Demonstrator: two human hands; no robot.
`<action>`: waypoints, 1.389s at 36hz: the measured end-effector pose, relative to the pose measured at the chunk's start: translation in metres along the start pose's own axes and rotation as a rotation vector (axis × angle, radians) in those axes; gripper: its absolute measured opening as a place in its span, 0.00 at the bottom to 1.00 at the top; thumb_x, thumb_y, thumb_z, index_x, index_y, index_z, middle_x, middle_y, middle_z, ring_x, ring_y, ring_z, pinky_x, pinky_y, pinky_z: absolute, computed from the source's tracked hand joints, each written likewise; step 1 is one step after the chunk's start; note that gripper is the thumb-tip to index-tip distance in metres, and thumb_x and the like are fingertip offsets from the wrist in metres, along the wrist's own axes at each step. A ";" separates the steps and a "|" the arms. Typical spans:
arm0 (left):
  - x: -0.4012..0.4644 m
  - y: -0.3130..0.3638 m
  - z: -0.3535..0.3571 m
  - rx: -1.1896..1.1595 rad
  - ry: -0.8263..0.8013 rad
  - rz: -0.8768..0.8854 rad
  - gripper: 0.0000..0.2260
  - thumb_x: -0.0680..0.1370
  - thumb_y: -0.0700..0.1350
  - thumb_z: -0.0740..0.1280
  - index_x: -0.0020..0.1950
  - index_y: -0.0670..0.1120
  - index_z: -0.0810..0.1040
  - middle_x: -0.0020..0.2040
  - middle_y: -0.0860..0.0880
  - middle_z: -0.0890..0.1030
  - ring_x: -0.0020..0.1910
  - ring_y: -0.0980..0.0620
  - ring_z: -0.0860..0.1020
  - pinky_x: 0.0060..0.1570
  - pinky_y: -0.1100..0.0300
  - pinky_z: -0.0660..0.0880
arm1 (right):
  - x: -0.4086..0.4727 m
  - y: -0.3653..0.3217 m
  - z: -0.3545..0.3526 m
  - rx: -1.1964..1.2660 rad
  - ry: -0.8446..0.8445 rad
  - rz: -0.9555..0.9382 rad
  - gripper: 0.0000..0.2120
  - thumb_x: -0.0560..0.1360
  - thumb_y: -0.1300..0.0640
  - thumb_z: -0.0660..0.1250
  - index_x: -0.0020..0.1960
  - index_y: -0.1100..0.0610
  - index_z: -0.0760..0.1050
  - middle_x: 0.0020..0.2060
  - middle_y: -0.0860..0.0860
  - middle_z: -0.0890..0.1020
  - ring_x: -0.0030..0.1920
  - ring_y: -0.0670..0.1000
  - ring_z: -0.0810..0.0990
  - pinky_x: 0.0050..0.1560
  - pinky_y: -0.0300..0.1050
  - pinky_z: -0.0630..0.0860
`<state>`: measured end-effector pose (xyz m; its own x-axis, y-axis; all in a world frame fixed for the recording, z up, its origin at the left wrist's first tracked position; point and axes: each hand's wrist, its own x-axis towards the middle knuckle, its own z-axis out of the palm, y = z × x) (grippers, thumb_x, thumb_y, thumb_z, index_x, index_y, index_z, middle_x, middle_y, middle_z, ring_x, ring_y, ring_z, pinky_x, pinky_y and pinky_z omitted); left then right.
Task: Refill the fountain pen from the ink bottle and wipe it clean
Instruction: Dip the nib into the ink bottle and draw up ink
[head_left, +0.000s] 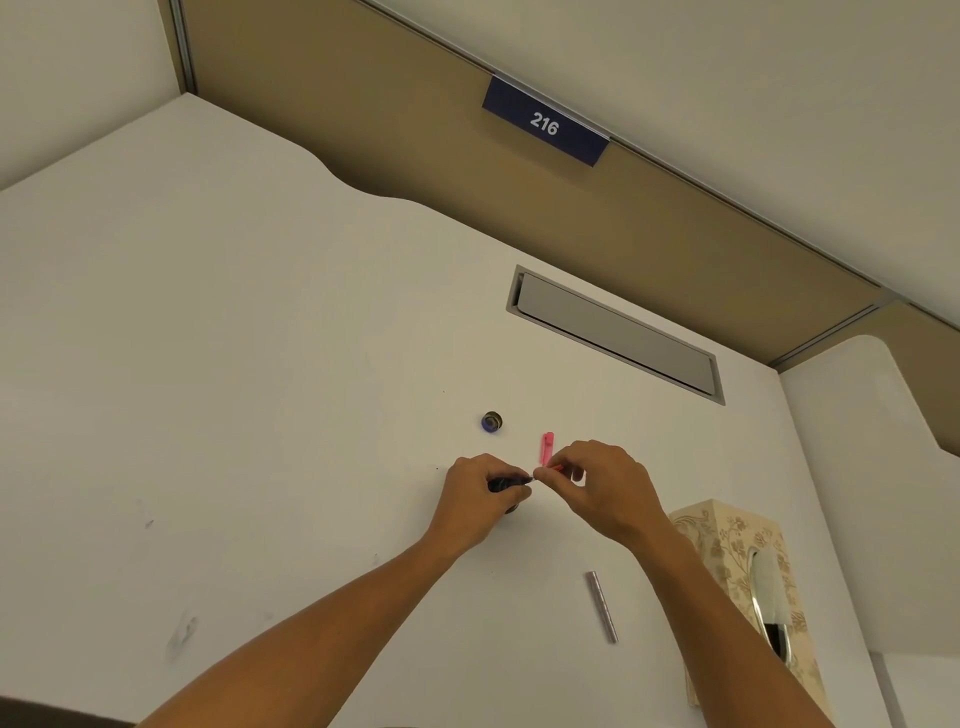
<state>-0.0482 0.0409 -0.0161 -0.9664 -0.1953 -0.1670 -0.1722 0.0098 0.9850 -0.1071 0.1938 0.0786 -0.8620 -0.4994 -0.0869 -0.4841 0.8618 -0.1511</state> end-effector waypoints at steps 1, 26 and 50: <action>0.000 0.000 0.000 -0.010 -0.001 -0.009 0.09 0.72 0.43 0.75 0.51 0.44 0.85 0.46 0.49 0.84 0.42 0.53 0.83 0.40 0.66 0.80 | -0.001 0.000 -0.001 -0.001 0.006 0.000 0.13 0.76 0.37 0.64 0.44 0.44 0.80 0.37 0.41 0.80 0.40 0.44 0.76 0.36 0.38 0.71; 0.000 0.006 -0.001 0.146 0.011 0.078 0.10 0.72 0.46 0.76 0.52 0.45 0.85 0.46 0.50 0.85 0.43 0.55 0.82 0.44 0.70 0.77 | -0.002 0.000 -0.006 0.023 0.004 0.024 0.15 0.76 0.37 0.65 0.46 0.47 0.82 0.38 0.41 0.80 0.39 0.45 0.77 0.38 0.38 0.74; 0.006 0.028 -0.007 0.384 -0.054 0.197 0.11 0.73 0.50 0.74 0.53 0.50 0.85 0.56 0.55 0.83 0.58 0.53 0.69 0.56 0.59 0.66 | -0.006 0.002 -0.019 0.023 0.059 0.011 0.14 0.76 0.36 0.63 0.46 0.44 0.80 0.38 0.38 0.75 0.40 0.43 0.73 0.41 0.41 0.74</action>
<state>-0.0578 0.0332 0.0111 -0.9948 -0.1014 0.0103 -0.0321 0.4074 0.9127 -0.1056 0.2004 0.0971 -0.8750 -0.4832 -0.0305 -0.4715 0.8648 -0.1727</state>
